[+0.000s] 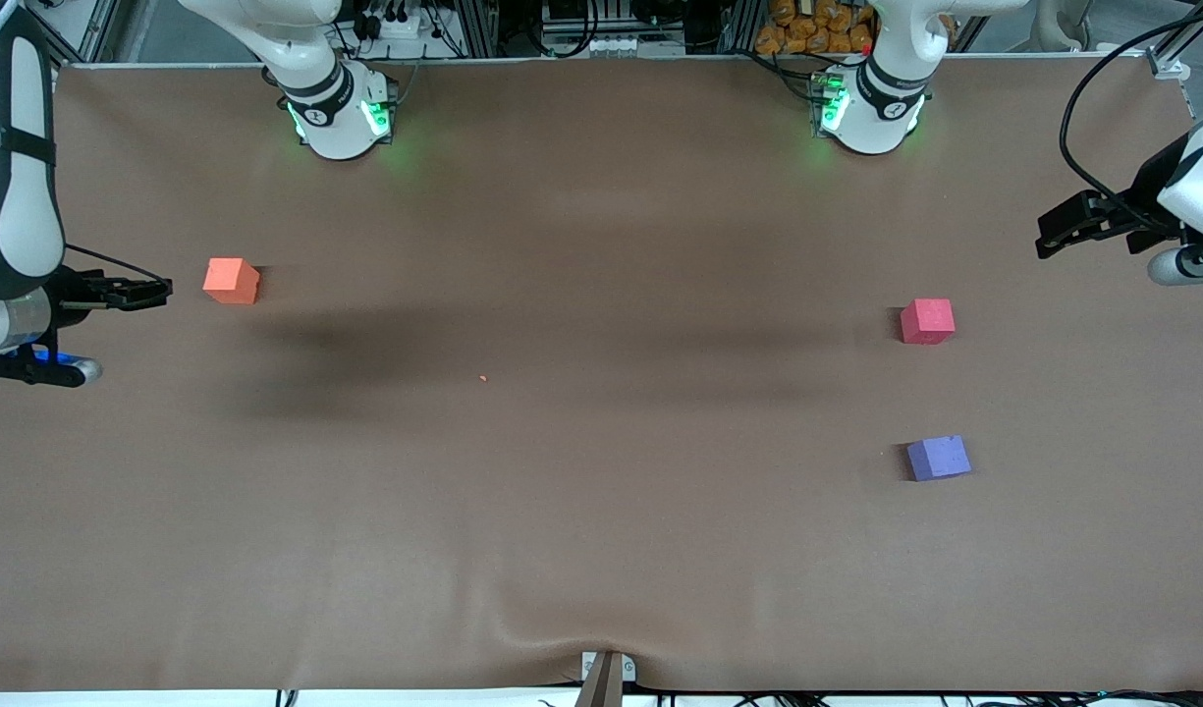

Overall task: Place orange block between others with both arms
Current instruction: 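Reach the right gripper down to the orange cube and grasp it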

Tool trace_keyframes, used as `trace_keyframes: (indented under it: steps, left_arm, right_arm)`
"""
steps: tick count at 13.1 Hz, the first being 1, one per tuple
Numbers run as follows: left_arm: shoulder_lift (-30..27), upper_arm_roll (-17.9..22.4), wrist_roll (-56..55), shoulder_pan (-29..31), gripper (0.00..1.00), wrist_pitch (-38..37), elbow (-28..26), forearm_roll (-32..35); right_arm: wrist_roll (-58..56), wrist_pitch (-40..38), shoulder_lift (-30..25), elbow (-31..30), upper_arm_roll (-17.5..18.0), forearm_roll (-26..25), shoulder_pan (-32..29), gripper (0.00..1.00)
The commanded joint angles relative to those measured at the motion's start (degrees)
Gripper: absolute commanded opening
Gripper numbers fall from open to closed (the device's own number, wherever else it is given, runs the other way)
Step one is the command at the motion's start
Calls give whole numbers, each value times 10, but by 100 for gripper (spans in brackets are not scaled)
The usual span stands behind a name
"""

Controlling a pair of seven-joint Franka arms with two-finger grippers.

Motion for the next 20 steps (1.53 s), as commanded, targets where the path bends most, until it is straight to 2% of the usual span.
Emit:
trace_keyframes:
  steps: [1,4,8,12,14,18,20]
  left_arm:
    - [5,-3,-5,1,100,6,0,4]
    - [5,-3,-6,1,100,14,-8,4]
    - [11,-3,-5,1,100,29,-13,4]
    - [17,-4,-9,-6,100,39,-11,4]
    - [17,-4,-9,0,100,40,-10,4]
    - [18,-6,-9,-8,100,41,-10,4]
    - [18,-6,-9,-7,100,41,-9,4]
  right_arm:
    - [-17,65,-14,-83,2,-15,-3,100]
    - [-43,135,-16,-154,2,-18,-7,100]
    - [-83,230,-7,-233,2,-82,-17,100]
    - [-83,325,6,-298,1,-108,-34,100]
    - [-82,370,16,-326,2,-148,-34,100]
    - [-79,453,18,-373,3,-148,-82,100]
    - [-78,454,24,-376,3,-147,-93,100]
